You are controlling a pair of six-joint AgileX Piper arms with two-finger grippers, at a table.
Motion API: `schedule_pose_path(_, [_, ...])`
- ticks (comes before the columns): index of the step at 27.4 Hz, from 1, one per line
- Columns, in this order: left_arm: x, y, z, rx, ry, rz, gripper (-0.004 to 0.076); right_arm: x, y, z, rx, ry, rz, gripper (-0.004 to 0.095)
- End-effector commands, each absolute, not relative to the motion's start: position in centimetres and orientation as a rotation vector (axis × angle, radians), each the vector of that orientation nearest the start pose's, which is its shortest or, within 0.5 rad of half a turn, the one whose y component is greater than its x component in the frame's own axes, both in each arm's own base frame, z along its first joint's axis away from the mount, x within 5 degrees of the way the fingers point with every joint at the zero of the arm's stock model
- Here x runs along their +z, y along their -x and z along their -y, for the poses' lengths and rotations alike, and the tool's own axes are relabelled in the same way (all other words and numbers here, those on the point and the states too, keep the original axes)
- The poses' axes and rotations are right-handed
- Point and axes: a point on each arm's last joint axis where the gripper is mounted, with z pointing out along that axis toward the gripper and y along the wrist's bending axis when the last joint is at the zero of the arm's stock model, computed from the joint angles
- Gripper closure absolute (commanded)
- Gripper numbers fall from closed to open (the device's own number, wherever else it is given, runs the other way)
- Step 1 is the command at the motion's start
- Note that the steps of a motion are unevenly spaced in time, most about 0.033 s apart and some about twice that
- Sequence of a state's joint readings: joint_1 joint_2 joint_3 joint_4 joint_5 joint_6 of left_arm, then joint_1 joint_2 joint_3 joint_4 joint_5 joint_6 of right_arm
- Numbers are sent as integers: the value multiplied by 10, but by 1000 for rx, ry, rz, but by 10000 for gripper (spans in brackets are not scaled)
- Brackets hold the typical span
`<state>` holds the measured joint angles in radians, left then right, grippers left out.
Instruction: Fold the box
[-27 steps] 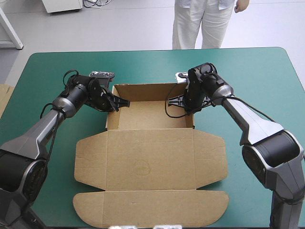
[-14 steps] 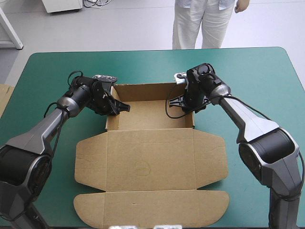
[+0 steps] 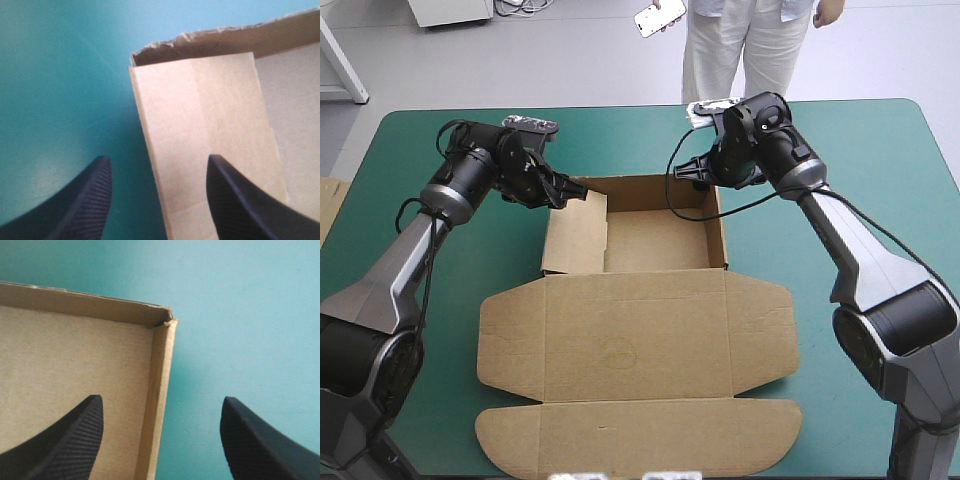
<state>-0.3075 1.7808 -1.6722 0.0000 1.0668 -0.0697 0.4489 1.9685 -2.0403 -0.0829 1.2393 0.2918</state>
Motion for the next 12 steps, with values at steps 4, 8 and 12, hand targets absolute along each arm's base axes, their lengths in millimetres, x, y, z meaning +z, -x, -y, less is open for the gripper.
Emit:
schedule_pose_path(4, [410, -342, 104, -84, -306, -2382, 478, 434, -351, -153, 126, 242, -2423, 481])
schedule_pose_path(8, [417, -330, 98, -56, -307, -2395, 645, 440, -345, -152, 146, 271, -2408, 762])
schedule_pose_path(12, [411, -326, 96, -16, -375, -2442, 734, 435, -344, -153, 148, 301, -2425, 929])
